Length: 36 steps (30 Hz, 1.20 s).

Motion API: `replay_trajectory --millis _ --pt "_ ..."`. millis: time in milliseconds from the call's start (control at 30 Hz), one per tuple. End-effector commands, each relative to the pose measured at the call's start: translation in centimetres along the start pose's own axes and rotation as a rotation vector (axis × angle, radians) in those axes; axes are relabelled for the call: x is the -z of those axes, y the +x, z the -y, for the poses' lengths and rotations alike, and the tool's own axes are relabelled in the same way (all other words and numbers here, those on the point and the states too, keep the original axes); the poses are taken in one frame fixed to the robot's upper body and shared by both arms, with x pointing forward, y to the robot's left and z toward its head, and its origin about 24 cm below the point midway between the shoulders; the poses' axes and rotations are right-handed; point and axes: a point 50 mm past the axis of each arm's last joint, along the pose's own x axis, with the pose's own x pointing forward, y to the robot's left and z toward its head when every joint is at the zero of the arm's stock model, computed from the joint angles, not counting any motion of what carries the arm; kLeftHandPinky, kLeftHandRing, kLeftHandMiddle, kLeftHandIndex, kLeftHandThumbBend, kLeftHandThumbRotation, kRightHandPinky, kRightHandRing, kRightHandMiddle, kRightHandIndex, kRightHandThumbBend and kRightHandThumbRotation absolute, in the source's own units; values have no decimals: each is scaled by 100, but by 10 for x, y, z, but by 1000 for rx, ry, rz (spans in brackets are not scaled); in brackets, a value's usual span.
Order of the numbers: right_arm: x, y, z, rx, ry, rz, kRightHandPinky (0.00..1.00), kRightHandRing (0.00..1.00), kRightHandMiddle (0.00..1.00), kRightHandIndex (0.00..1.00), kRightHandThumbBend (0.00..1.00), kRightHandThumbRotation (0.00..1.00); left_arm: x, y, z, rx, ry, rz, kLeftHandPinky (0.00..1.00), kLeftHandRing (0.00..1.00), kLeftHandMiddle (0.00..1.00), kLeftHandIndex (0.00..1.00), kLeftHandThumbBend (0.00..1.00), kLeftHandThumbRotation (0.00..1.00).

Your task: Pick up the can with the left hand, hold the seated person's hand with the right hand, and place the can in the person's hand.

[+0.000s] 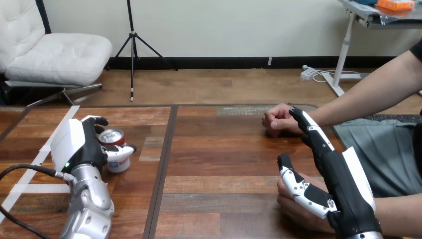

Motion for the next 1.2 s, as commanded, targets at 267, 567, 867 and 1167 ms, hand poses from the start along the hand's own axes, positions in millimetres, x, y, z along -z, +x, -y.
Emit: replay_trajectory --millis 267,567,867,1167 --pt "-15 8 7 13 -23 92 95 96 96 94 14 9 -22 13 -14 -89 -103 100 48 56 60 61 77 0" --pt "-16 8 8 16 -32 97 94 96 96 94 14 8 -20 11 -12 -104 -134 116 43 50 54 56 75 0" --pt "-15 8 7 18 -30 90 94 96 95 93 14 7 -19 10 -10 -94 -148 127 42 49 52 53 73 0" --pt "-15 8 7 17 -33 86 95 96 95 93 14 7 -18 9 -10 -86 -153 135 42 49 52 52 72 0"
